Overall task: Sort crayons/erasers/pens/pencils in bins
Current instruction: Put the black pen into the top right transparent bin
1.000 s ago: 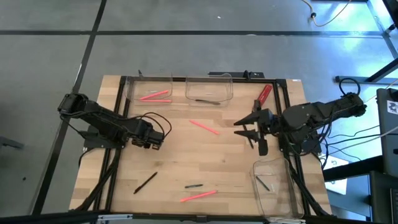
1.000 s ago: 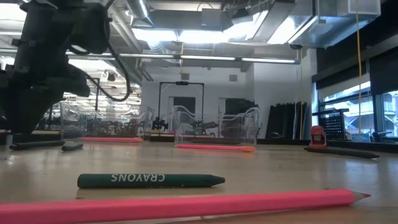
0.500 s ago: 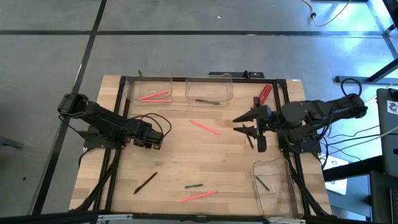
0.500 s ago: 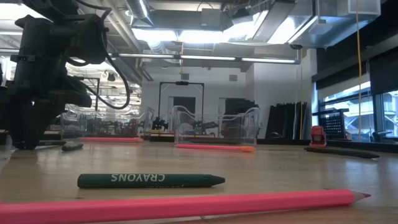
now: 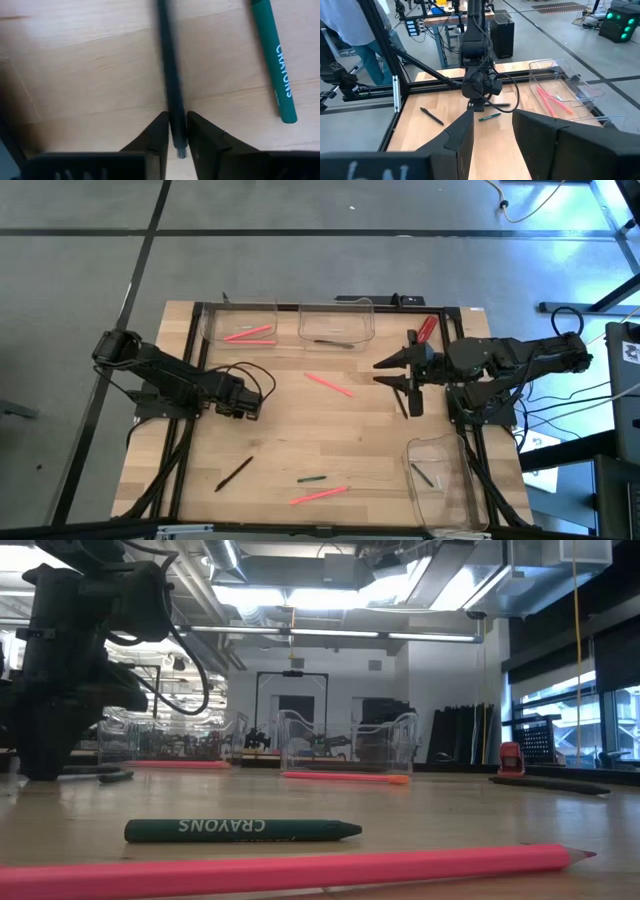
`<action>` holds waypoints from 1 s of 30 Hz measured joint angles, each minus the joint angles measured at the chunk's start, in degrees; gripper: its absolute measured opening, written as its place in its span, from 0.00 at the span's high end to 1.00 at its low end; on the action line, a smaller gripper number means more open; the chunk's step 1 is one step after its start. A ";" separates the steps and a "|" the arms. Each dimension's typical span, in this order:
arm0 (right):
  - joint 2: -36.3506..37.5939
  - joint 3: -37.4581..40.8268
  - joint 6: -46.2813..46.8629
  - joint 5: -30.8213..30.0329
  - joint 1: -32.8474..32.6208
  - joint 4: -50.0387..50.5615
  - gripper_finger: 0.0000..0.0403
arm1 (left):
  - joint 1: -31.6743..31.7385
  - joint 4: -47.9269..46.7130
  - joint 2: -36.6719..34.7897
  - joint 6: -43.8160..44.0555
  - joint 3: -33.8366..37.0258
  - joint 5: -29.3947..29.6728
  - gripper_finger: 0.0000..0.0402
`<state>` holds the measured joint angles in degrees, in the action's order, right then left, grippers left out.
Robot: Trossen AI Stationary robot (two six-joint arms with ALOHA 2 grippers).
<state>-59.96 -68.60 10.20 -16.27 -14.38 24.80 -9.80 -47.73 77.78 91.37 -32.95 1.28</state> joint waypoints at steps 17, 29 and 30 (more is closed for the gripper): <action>0.00 0.00 -0.02 4.59 0.29 5.83 0.66 | -1.10 -4.82 -1.47 -1.95 -3.35 1.42 0.98; 0.00 0.00 -1.55 4.48 0.29 15.27 0.66 | -2.96 -24.47 -3.93 -9.29 -26.17 12.03 0.98; 0.00 0.00 -2.08 4.44 0.29 15.55 0.66 | -2.72 -24.84 -3.90 -11.57 -28.20 13.40 0.98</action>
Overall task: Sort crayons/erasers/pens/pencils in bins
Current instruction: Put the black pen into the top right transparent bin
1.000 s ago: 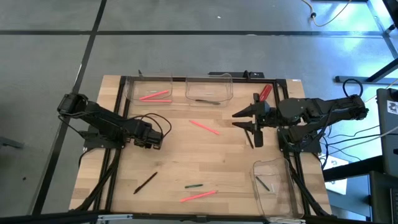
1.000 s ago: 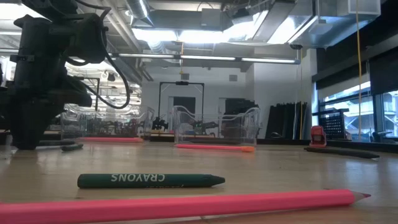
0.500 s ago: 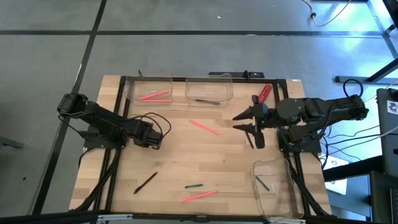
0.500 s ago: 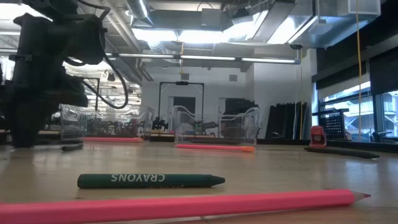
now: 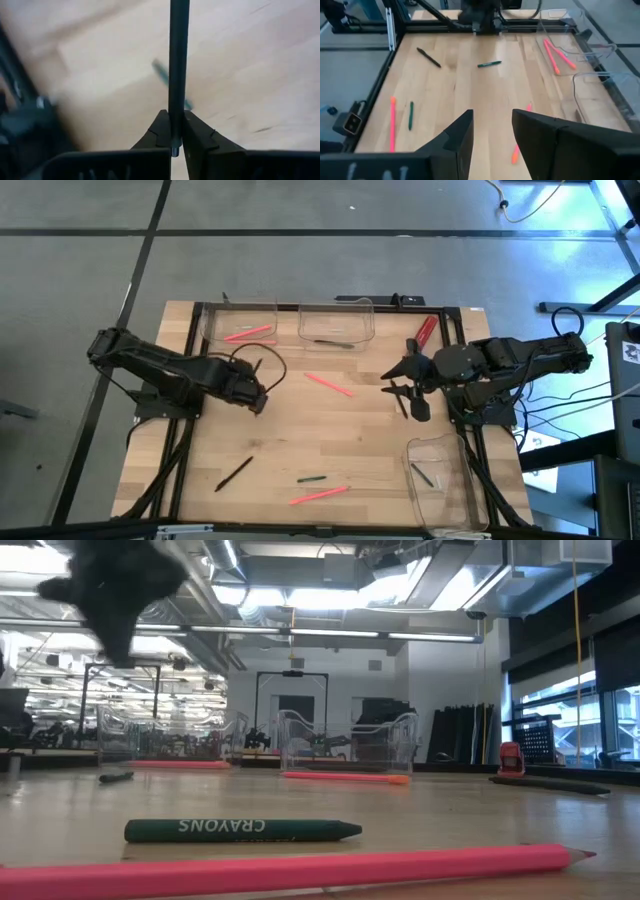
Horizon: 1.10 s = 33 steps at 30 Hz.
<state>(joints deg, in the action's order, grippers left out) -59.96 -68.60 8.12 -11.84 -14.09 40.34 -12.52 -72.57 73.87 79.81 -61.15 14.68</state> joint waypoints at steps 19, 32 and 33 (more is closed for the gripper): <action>-0.02 0.00 0.45 -9.59 0.00 -0.27 0.66 | 27.10 15.38 5.24 -69.87 -20.59 2.00 0.98; -0.02 0.00 6.85 -14.71 0.00 -0.79 0.66 | 41.26 43.12 21.20 -96.51 -20.67 -16.17 0.98; -0.02 0.00 7.28 -14.69 0.00 -0.80 0.66 | 41.73 43.79 22.78 -96.96 -20.67 -17.08 0.98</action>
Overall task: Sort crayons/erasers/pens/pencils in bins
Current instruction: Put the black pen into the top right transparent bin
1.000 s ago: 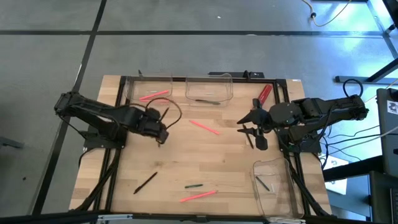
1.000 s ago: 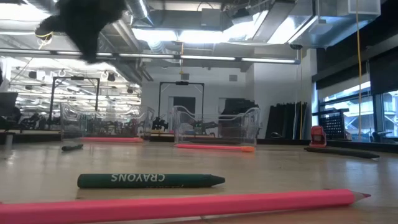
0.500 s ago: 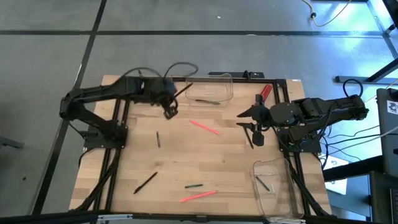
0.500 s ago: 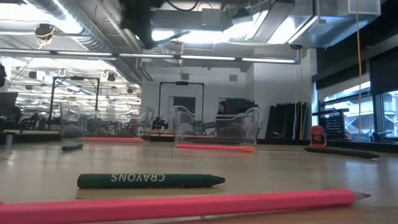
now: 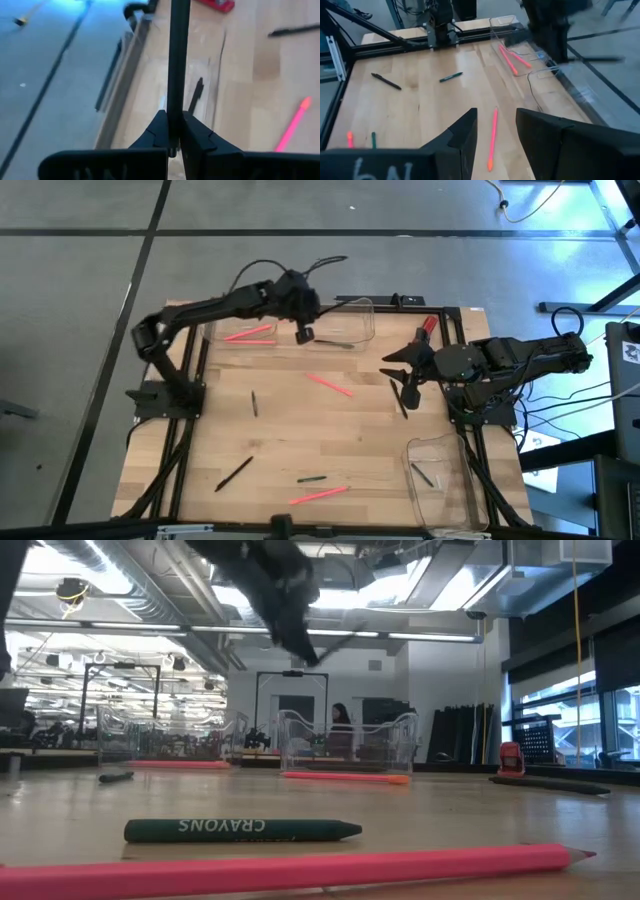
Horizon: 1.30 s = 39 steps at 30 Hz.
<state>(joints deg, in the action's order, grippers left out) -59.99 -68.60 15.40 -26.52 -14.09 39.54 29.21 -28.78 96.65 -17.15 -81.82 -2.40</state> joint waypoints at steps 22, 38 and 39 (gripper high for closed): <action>0.00 0.00 0.44 -19.95 0.00 2.72 0.66 | 3.08 1.20 15.30 -4.40 0.02 -3.10 0.98; 0.00 0.00 0.61 -19.91 0.00 2.75 0.66 | 3.08 1.45 15.53 -3.99 0.02 -2.62 0.80; 0.00 0.00 0.61 -19.91 0.00 2.75 0.66 | 3.08 1.45 15.53 -3.97 0.02 -2.60 0.80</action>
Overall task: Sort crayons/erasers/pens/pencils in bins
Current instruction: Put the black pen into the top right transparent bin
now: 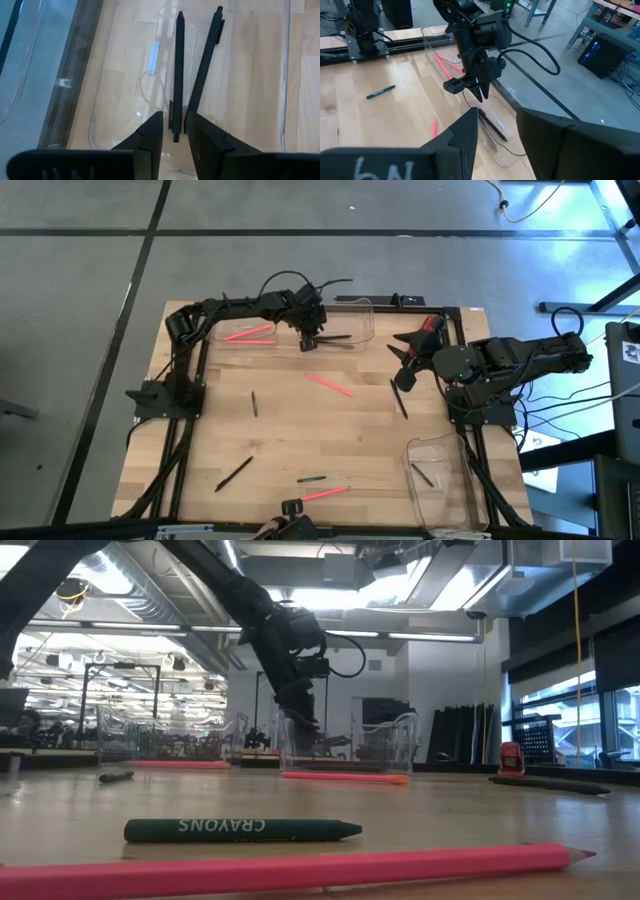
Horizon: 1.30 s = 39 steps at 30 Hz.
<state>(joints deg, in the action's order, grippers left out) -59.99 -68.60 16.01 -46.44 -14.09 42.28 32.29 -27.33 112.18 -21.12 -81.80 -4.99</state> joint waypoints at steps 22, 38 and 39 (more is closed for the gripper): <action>0.02 0.02 -0.44 10.29 -0.01 0.59 0.66 | -9.75 -37.74 -16.25 33.78 -15.04 7.43 0.80; 0.02 0.02 -5.92 28.09 -0.02 3.05 0.66 | -34.10 -58.71 -25.20 87.08 -14.11 10.69 0.80; 0.02 0.02 -4.03 28.88 -0.02 3.91 0.66 | -35.75 -58.71 -25.15 89.43 -13.48 10.70 0.80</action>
<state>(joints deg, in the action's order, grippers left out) -59.96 -68.58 11.98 -17.55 -14.11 46.19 -3.45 -86.04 87.03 68.30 -95.28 5.70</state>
